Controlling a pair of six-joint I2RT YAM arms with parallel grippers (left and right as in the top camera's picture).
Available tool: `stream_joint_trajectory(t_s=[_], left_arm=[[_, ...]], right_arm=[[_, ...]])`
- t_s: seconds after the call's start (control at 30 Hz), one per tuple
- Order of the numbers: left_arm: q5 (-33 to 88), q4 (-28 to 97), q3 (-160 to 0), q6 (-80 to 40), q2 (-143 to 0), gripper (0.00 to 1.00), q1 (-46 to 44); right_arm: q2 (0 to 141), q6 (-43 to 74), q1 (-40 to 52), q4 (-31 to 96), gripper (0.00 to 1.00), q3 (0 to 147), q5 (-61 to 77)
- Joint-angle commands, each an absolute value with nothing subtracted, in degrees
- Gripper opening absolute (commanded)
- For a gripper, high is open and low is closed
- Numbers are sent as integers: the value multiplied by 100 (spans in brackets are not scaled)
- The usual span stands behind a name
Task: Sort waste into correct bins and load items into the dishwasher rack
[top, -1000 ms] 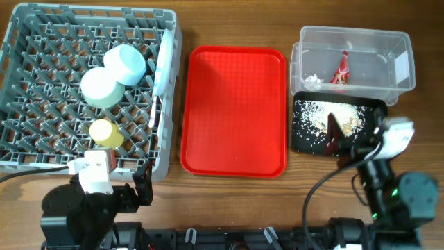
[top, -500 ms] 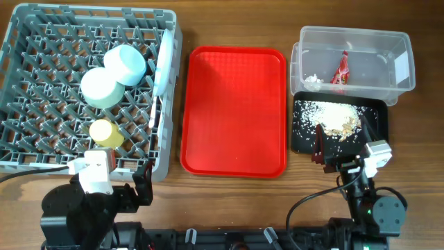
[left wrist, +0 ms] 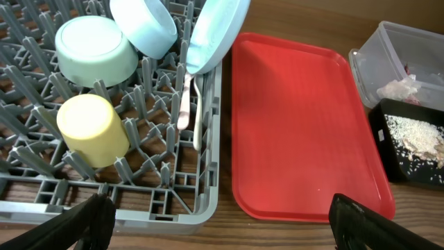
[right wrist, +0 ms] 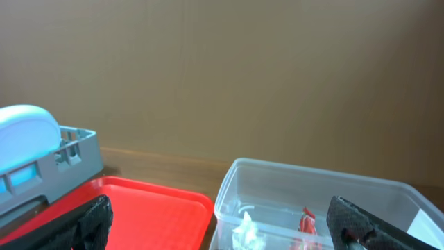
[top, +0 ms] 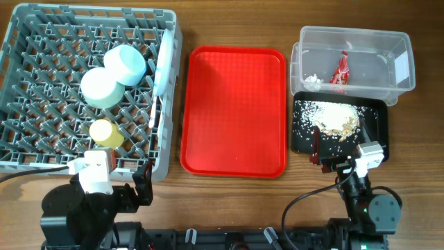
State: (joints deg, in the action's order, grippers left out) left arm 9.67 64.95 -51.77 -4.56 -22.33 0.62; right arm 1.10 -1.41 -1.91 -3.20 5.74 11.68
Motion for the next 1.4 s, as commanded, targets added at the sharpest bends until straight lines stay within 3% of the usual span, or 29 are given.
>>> stream_joint_trajectory(t_s=[0.0,0.13,0.3,1.37], left_arm=[[1020,6484,-5164,-342,-2213,100,25],[1020,6482,-5164,-342,-2213,100,25],[1020,6482,-5164,-342,-2213,100,25],[1020,6484,-5164,-342,-2213,100,25]], right_arm=[[16,54,-167,-996,100,158,1096],[14,102,-134,-1181,100,27,1116],[14,134,-134,-51,100,27,1122],[27,163,-134,-82,100,30,1116]])
